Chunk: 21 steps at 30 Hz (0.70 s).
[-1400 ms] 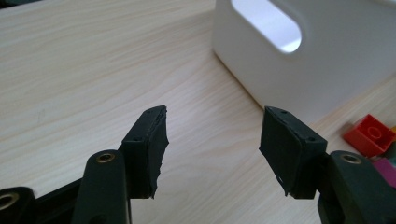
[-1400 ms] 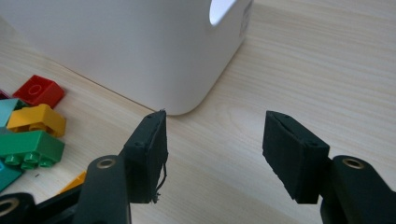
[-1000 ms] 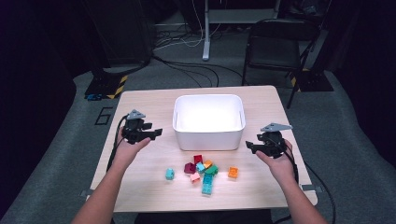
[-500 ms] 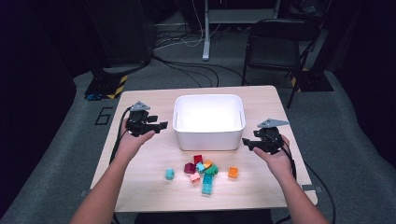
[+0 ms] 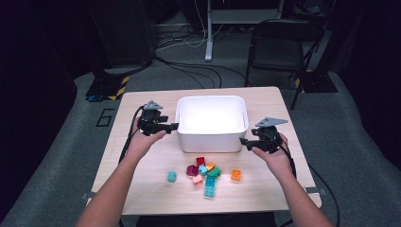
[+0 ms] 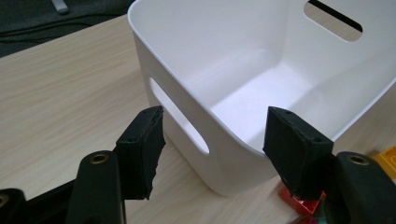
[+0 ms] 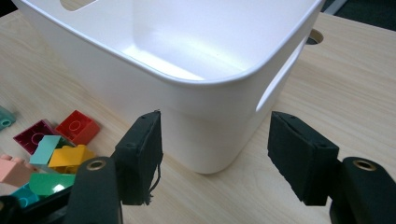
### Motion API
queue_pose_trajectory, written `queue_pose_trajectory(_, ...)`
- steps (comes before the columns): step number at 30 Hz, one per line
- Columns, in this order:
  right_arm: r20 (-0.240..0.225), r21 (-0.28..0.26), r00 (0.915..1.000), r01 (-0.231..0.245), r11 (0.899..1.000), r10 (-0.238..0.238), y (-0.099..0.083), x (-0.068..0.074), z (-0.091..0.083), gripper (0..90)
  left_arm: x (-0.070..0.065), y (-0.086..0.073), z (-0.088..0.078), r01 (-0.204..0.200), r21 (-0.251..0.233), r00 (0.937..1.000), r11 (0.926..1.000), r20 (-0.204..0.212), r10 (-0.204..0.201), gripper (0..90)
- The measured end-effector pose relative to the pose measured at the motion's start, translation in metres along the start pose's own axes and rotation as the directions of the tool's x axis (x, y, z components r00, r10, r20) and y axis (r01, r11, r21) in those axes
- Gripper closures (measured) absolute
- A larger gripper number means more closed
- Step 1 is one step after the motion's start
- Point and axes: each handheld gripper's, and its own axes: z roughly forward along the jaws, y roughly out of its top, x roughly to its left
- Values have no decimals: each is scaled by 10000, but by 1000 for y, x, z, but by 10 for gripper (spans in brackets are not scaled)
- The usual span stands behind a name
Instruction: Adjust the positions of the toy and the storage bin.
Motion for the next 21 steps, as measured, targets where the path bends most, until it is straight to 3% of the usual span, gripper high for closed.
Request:
queue_pose_trajectory(6, -52, -8, 9994, 333, 9994, -333, 1, 3, 7, 327, 2, -4, 6, 239, -75, 9983, 9997, 529, -235, 416)
queue_pose_trajectory(10, -70, -96, 9986, 523, 9986, -524, 3, 7, 12, 308, -1, -4, 8, 126, -77, 9982, 9999, 584, -121, 421)
queue_pose_trajectory(16, -100, -320, 9993, 354, 9989, -357, 6, 7, 14, 308, -5, -6, 10, -39, 12, 9977, 10000, 671, 38, 433)
queue_pose_trajectory(21, 59, -301, 9984, 559, 9980, -558, 7, 13, 17, 299, -6, -7, 7, -128, 20, 9986, 9999, 509, 127, 431)
